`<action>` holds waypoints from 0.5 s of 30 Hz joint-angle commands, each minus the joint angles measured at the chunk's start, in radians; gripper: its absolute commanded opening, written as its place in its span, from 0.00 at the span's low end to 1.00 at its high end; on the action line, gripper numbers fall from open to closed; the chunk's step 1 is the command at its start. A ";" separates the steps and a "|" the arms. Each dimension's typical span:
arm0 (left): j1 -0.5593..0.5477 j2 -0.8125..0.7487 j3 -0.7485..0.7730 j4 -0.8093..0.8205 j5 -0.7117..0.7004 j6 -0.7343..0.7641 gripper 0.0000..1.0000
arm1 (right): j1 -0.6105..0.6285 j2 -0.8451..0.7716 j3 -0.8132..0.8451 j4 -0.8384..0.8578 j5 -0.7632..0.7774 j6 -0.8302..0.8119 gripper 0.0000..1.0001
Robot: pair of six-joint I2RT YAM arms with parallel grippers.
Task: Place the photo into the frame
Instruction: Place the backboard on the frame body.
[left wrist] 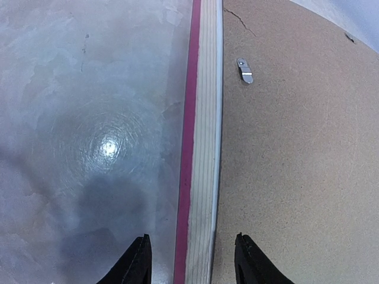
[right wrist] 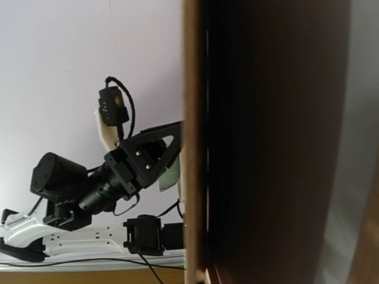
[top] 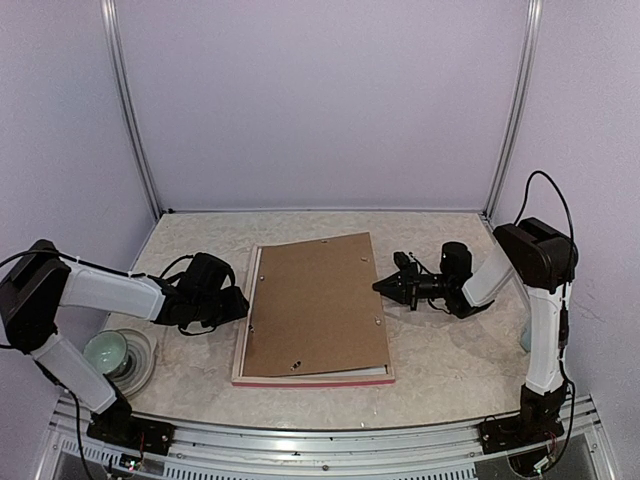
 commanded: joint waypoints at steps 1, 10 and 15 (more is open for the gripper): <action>-0.003 0.014 -0.006 0.015 0.011 -0.010 0.48 | 0.022 -0.023 0.045 -0.096 -0.007 -0.082 0.01; -0.011 0.031 -0.003 0.025 0.018 -0.014 0.48 | 0.032 -0.065 0.097 -0.321 0.020 -0.226 0.01; -0.013 0.036 -0.004 0.027 0.018 -0.013 0.48 | 0.033 -0.082 0.112 -0.412 0.036 -0.282 0.08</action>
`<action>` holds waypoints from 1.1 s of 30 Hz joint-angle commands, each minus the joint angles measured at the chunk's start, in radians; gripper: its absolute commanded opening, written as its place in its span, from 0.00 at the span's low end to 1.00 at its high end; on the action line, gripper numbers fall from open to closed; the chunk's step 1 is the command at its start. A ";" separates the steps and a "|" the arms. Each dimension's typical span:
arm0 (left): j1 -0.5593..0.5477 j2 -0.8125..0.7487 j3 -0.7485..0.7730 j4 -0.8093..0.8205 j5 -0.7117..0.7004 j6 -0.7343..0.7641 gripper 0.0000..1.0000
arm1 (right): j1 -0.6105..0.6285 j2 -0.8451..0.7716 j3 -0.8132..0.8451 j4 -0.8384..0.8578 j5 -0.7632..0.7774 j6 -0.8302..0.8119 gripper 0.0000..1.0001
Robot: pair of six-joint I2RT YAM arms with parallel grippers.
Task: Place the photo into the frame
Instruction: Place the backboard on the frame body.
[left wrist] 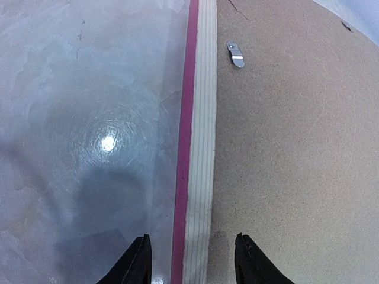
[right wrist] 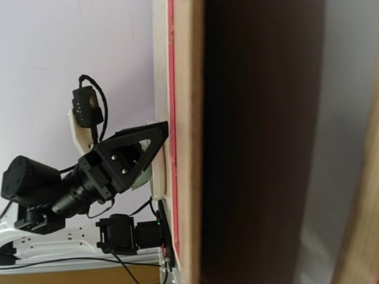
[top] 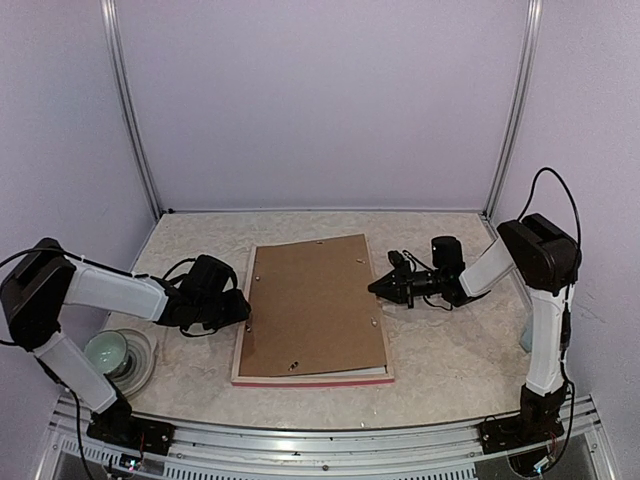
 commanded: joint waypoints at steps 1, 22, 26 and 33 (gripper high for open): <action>-0.006 0.014 -0.006 0.024 0.007 -0.005 0.48 | 0.014 -0.057 0.027 -0.108 0.017 -0.084 0.10; -0.015 0.033 -0.022 0.054 0.015 -0.015 0.48 | 0.070 -0.185 0.230 -0.880 0.294 -0.532 0.38; -0.014 0.032 -0.025 0.054 0.015 -0.015 0.48 | 0.099 -0.182 0.240 -0.908 0.315 -0.554 0.38; -0.014 0.027 -0.028 0.055 0.014 -0.014 0.48 | 0.117 -0.181 0.281 -0.981 0.370 -0.601 0.40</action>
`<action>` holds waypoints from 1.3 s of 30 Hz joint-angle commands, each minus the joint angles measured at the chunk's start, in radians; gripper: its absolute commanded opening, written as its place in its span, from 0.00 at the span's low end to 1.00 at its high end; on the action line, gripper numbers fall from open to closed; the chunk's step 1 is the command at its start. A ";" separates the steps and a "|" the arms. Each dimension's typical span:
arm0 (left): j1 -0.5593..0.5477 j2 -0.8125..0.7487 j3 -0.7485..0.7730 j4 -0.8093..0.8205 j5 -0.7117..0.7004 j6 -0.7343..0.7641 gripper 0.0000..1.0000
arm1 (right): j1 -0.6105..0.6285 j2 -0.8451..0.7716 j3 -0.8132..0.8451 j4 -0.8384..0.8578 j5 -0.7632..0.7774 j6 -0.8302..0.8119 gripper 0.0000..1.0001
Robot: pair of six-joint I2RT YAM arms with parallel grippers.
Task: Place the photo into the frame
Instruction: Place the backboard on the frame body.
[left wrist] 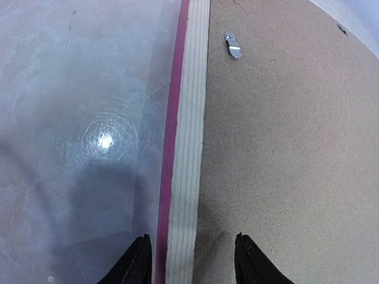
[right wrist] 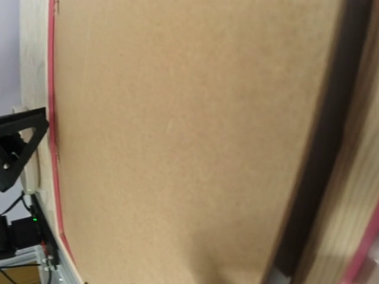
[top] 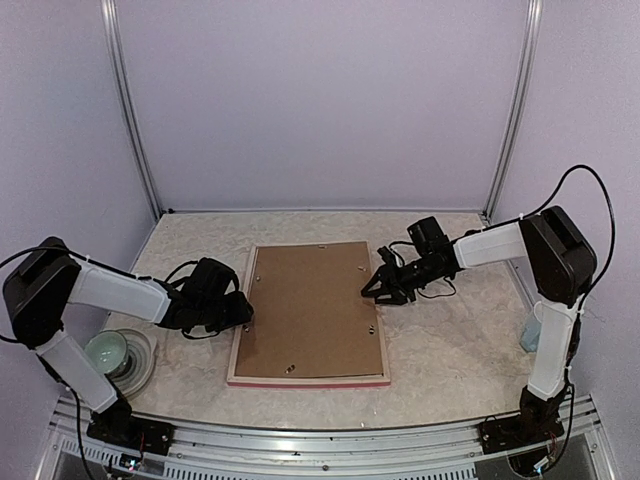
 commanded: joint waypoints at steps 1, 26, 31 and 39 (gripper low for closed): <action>-0.004 0.003 -0.018 0.016 0.003 -0.004 0.48 | 0.019 -0.028 0.065 -0.088 0.050 -0.069 0.41; -0.002 0.019 -0.025 0.035 0.013 -0.008 0.48 | 0.095 -0.014 0.229 -0.422 0.334 -0.279 0.50; -0.002 0.020 -0.027 0.037 0.014 -0.010 0.48 | 0.097 -0.027 0.266 -0.477 0.403 -0.313 0.53; 0.004 0.013 -0.019 0.030 0.008 -0.006 0.48 | 0.097 -0.073 0.300 -0.469 0.459 -0.358 0.65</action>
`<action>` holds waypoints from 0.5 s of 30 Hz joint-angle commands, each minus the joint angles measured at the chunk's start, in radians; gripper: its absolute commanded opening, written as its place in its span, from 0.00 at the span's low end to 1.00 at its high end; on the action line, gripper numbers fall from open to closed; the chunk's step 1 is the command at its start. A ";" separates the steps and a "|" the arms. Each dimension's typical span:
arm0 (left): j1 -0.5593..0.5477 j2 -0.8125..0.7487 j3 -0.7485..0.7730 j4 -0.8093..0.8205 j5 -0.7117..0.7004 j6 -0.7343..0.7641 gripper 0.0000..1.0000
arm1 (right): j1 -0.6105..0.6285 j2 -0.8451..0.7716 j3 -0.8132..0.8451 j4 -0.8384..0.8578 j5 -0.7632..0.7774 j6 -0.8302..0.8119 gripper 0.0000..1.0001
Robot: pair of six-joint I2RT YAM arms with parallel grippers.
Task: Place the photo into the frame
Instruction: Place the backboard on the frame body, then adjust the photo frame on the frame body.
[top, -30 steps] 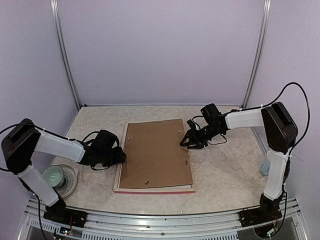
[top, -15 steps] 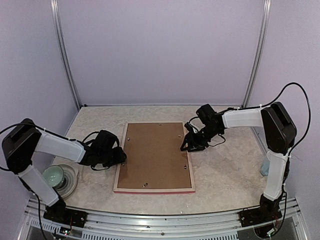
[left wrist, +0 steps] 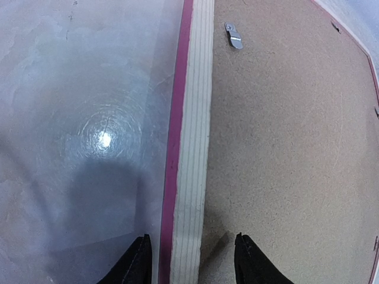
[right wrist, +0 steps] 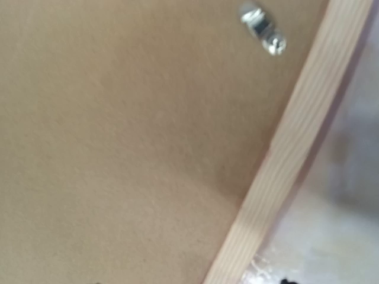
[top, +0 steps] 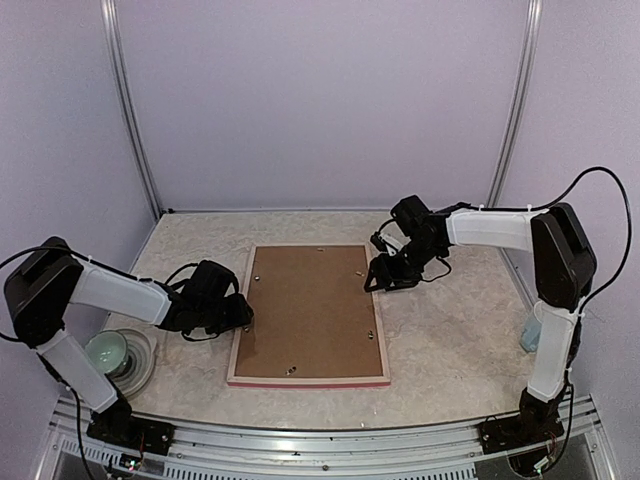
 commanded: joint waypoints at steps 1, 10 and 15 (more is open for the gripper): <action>0.008 0.001 0.003 0.006 -0.003 0.002 0.48 | 0.010 -0.056 0.042 0.012 0.035 -0.044 0.67; 0.013 -0.022 0.110 -0.083 -0.065 0.048 0.48 | 0.010 0.040 0.184 0.112 -0.029 -0.016 0.71; -0.001 -0.038 0.105 -0.130 -0.151 0.068 0.48 | 0.010 0.035 0.178 0.175 0.004 -0.030 0.71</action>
